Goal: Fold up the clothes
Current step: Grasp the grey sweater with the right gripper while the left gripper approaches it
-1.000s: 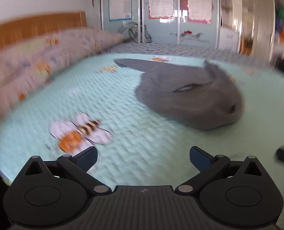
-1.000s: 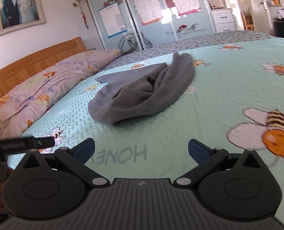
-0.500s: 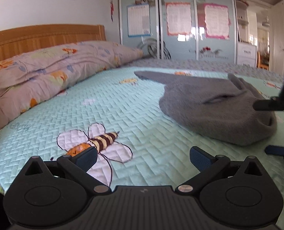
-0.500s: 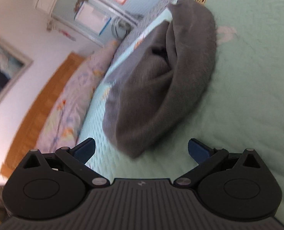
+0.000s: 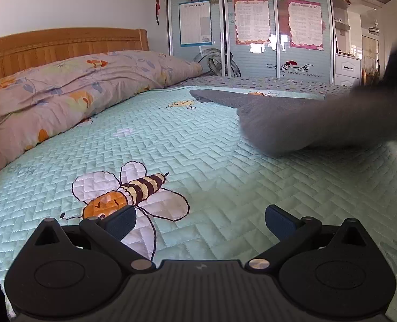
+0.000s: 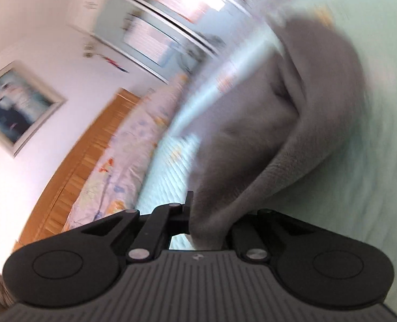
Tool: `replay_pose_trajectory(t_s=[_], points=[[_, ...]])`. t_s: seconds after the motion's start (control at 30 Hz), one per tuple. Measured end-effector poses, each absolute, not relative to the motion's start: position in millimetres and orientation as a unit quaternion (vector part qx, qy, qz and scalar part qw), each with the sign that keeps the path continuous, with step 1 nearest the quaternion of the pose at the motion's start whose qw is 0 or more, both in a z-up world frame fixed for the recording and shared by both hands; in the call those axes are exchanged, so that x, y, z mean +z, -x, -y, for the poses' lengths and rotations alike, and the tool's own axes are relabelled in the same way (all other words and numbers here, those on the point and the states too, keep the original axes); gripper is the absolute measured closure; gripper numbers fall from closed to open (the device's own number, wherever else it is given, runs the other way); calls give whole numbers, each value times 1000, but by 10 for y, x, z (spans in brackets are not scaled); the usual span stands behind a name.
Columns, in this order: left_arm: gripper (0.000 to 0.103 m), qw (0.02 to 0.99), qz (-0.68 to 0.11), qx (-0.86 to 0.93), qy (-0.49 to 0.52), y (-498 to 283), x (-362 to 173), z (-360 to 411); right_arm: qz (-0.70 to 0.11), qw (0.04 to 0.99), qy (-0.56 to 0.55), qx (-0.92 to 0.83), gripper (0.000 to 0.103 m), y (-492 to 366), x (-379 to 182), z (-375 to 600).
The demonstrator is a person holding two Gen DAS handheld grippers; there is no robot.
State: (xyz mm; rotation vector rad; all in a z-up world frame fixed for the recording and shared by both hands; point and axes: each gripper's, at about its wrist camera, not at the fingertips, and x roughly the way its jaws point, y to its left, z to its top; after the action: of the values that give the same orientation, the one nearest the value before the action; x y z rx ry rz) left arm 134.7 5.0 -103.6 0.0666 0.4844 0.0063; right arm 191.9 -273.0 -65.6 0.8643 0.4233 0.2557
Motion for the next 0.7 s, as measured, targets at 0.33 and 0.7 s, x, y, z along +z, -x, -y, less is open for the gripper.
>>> replay_pose_trajectory(t_s=[0.33, 0.7], points=[[1, 977, -192, -47, -76, -949, -948, 141, -24, 924, -361, 125, 98, -680, 653, 3658], [1, 958, -242, -132, -80, -804, -985, 376, -212, 895, -391, -16, 56, 7, -833, 4221]])
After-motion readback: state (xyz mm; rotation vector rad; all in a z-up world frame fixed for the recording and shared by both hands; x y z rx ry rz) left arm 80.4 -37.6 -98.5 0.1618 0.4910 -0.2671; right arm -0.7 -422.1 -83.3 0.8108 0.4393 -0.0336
